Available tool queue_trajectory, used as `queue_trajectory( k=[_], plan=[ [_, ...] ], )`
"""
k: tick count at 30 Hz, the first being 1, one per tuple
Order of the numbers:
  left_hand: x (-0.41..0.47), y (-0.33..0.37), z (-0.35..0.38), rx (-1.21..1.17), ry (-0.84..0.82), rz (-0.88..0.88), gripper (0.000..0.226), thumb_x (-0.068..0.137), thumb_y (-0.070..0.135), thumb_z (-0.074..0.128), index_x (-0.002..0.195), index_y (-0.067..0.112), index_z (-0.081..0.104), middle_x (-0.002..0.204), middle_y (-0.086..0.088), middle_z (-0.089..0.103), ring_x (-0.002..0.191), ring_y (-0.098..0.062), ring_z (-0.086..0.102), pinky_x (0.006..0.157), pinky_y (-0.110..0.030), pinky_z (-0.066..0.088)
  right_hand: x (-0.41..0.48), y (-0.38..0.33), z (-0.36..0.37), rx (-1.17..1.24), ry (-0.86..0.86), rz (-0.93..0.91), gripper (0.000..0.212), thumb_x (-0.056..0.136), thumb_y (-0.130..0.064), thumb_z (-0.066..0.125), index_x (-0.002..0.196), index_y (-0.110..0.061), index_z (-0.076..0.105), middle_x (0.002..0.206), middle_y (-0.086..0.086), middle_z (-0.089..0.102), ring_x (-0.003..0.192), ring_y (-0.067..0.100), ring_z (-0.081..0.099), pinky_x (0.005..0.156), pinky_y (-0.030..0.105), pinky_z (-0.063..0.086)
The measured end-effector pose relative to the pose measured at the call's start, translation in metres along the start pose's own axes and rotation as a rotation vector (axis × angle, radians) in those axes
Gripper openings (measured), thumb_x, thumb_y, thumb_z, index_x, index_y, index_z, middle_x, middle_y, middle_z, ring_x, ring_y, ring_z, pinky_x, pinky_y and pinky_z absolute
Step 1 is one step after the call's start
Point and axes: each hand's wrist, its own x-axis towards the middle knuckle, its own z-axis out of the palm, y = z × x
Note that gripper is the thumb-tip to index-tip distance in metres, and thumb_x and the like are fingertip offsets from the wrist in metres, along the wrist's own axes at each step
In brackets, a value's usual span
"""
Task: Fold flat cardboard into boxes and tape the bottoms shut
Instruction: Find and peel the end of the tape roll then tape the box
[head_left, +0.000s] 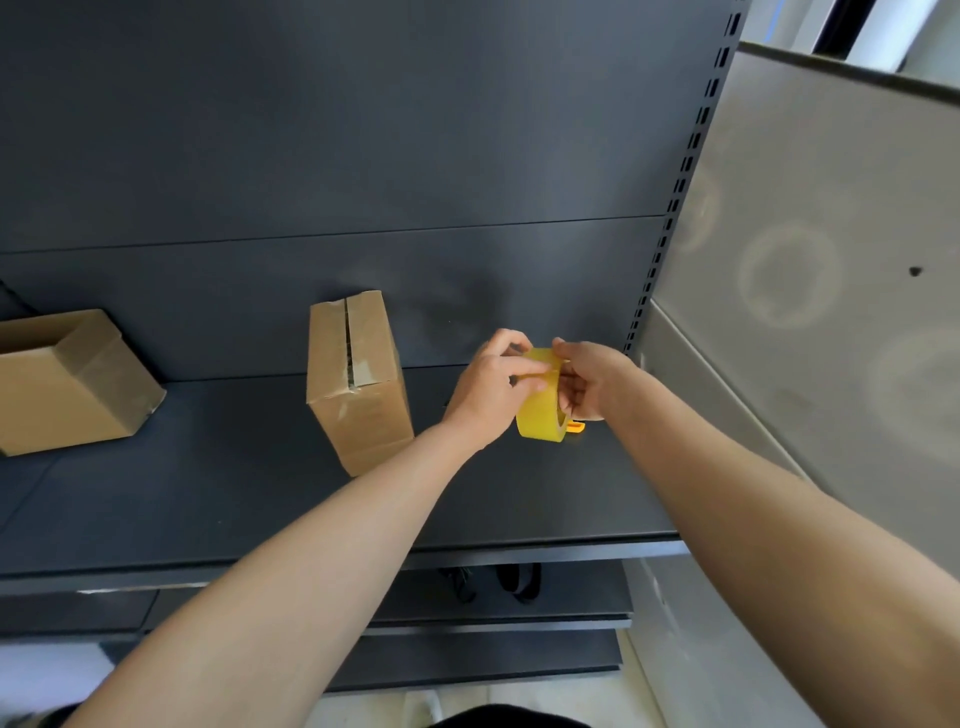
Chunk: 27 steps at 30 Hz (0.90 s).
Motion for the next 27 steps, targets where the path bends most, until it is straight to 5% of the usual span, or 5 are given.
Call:
queue_trajectory(
  k=[6, 10, 22, 25, 27],
  plan=[
    [0.002, 0.006, 0.007, 0.007, -0.082, -0.02, 0.031, 0.09, 0.013, 0.064, 0.12, 0.018, 0.063, 0.112, 0.009, 0.042, 0.096, -0.014, 0.047, 0.082, -0.027, 0.043, 0.003, -0.001, -0.009, -0.077, -0.011, -0.027, 0.034, 0.096, -0.041, 0.051, 0.077, -0.013, 0.054, 0.065, 0.0, 0.051, 0.054, 0.013, 0.045, 0.051, 0.022, 0.04],
    [0.004, 0.007, 0.013, 0.068, -0.101, -0.032, 0.033, 0.089, 0.013, 0.064, 0.121, 0.023, 0.063, 0.11, 0.009, 0.041, 0.09, -0.013, 0.046, 0.08, -0.029, 0.044, 0.005, -0.002, -0.017, -0.104, -0.045, -0.028, 0.025, 0.094, -0.02, 0.041, 0.077, -0.009, 0.057, 0.072, 0.005, 0.058, 0.062, 0.018, 0.05, 0.058, 0.025, 0.042],
    [0.014, 0.006, 0.033, -0.028, -0.139, -0.069, 0.005, 0.082, 0.009, 0.071, 0.084, 0.012, 0.068, 0.098, 0.011, 0.044, 0.078, -0.005, 0.047, 0.074, -0.023, 0.038, 0.016, 0.004, -0.038, -0.105, -0.033, -0.016, 0.026, 0.094, -0.023, 0.048, 0.074, -0.01, 0.058, 0.065, 0.003, 0.057, 0.056, 0.015, 0.049, 0.054, 0.023, 0.041],
    [0.023, 0.013, 0.037, -0.19, -0.079, -0.233, 0.016, 0.08, 0.017, 0.074, 0.088, 0.012, 0.062, 0.1, 0.007, 0.044, 0.086, -0.009, 0.05, 0.078, -0.026, 0.043, 0.016, 0.001, -0.039, -0.078, -0.029, -0.027, 0.025, 0.093, -0.024, 0.051, 0.075, -0.009, 0.059, 0.066, 0.003, 0.057, 0.057, 0.015, 0.051, 0.053, 0.024, 0.042],
    [0.029, 0.019, 0.041, -0.312, -0.025, -0.491, 0.038, 0.079, 0.028, 0.075, 0.106, 0.01, 0.054, 0.115, -0.001, 0.046, 0.102, -0.018, 0.055, 0.088, -0.037, 0.05, 0.016, 0.0, -0.038, -0.014, -0.034, -0.045, 0.024, 0.093, -0.024, 0.052, 0.077, -0.007, 0.059, 0.068, 0.004, 0.057, 0.059, 0.015, 0.052, 0.054, 0.025, 0.043]
  ],
)
